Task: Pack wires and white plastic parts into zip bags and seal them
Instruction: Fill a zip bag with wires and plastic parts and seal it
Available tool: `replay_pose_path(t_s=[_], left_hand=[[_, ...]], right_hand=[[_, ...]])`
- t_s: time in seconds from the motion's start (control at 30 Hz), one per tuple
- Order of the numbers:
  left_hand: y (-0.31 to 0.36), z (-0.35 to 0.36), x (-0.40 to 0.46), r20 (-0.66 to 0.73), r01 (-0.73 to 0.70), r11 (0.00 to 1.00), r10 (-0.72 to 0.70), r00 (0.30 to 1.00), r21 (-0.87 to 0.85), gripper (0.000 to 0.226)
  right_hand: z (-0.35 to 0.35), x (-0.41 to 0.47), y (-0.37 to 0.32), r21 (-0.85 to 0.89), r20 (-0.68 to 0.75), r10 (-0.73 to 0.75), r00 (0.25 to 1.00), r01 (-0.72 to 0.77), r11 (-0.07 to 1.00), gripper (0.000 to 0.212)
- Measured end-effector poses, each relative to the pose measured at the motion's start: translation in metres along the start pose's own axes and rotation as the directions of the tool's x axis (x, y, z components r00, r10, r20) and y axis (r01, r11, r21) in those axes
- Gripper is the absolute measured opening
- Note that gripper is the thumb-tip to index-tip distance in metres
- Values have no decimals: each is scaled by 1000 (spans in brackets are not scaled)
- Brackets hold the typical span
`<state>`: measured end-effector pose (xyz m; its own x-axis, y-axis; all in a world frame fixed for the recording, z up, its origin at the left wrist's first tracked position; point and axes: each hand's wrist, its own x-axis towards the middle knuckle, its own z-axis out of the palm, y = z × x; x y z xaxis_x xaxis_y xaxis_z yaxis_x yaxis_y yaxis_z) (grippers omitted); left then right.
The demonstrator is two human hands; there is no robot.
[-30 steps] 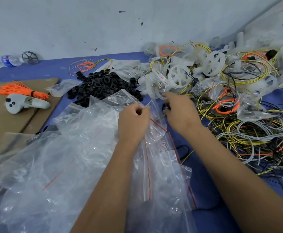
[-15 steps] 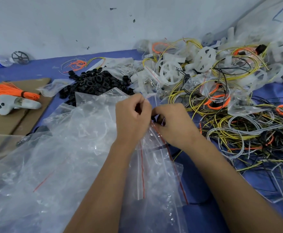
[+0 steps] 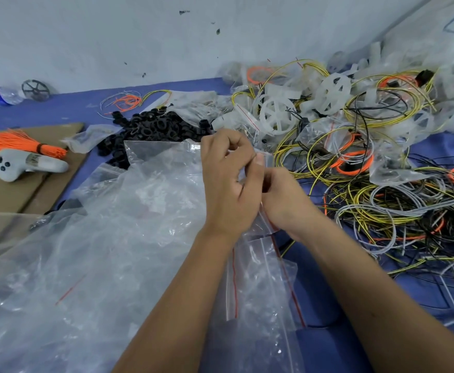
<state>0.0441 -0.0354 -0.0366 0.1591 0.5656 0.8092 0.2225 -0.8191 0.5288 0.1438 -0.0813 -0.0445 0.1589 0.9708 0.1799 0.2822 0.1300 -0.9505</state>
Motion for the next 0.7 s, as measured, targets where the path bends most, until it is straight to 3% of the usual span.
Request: replay_pose_path(t_s=[0.07,0.13,0.2,0.3,0.37,0.57,0.7], left_hand=[[3,1,-1,-22,-35,999,35,999,4,24],[3,0,0,-63,-66,998,66,996,8,25],[3,-2,1,-105,-89,996,90,990,15,23],[5,-1,0,-104,-109,994,111,988,26,22],[7,0,0,-90,-120,992,122,988,30,22],[9,1,-2,-85,-164,986,166,982,27,22],[11,3,-3,-79,-176,984,178,981,36,20]], right_hand=[[0,-2,-1,152,116,0,993,-17,988,33],[-1,-3,-1,398,278,-15,961,-101,912,50],[-2,-2,-2,527,332,-11,943,-176,831,49],[1,-2,-3,393,248,-34,968,-69,917,31],[3,-4,-3,318,246,-54,968,-28,948,32],[7,-2,-2,275,35,-58,998,46,960,18],[7,-3,2,291,72,-114,991,88,953,11]])
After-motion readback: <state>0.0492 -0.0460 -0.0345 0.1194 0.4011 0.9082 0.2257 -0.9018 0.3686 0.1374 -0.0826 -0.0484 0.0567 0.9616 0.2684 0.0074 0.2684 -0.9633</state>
